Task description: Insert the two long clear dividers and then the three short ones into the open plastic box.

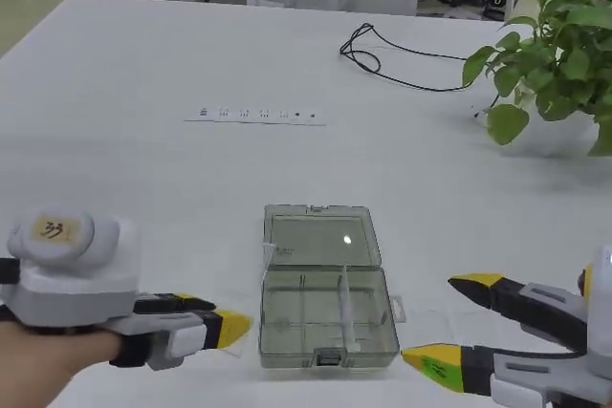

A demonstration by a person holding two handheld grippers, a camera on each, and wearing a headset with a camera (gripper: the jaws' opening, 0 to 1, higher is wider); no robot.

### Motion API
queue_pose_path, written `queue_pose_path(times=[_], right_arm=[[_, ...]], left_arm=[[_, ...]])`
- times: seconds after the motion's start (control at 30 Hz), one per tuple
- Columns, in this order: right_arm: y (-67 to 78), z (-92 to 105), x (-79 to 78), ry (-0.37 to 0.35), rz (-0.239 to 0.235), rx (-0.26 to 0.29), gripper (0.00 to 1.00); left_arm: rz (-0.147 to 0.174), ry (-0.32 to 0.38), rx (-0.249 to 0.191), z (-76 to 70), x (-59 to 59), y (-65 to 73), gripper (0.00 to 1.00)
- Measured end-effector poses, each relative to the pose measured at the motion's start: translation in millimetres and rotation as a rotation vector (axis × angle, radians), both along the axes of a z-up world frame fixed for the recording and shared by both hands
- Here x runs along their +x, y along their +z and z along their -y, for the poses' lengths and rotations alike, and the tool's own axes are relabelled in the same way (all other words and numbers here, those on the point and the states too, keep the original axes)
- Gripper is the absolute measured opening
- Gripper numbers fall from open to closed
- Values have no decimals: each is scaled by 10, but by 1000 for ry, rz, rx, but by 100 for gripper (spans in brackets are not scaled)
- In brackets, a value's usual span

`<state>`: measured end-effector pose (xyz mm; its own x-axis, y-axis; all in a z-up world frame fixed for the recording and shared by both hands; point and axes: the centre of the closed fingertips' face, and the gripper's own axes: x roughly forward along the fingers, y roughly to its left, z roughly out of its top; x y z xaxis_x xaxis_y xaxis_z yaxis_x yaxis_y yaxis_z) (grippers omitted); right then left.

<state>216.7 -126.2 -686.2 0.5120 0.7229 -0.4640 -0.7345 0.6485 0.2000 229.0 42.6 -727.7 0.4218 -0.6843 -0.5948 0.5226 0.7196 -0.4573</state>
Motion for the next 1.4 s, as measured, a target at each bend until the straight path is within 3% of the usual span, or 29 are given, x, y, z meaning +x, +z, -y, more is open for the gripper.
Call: queue_pose_path(times=[0.3,0.53,0.6,0.7,0.97,1.4], right_arm=[[283,-260,119,-44,-12,127,58],[446,-511,176,-46,20,176,46],[475,-604,179,-40,9,193,43],[459,-676,180,-50,-27,205,37],[459,-811,162,-63,-62,216,27],[390,-944,145,-82,-114,211,15]], left_arm=[[56,-11,-68,218,23,213,30],[95,-31,-108,391,12,357,30],[109,-34,-117,417,17,392,30],[122,-37,-123,450,20,427,30],[145,-49,-142,532,2,520,30],[190,-90,-116,599,-30,611,30]])
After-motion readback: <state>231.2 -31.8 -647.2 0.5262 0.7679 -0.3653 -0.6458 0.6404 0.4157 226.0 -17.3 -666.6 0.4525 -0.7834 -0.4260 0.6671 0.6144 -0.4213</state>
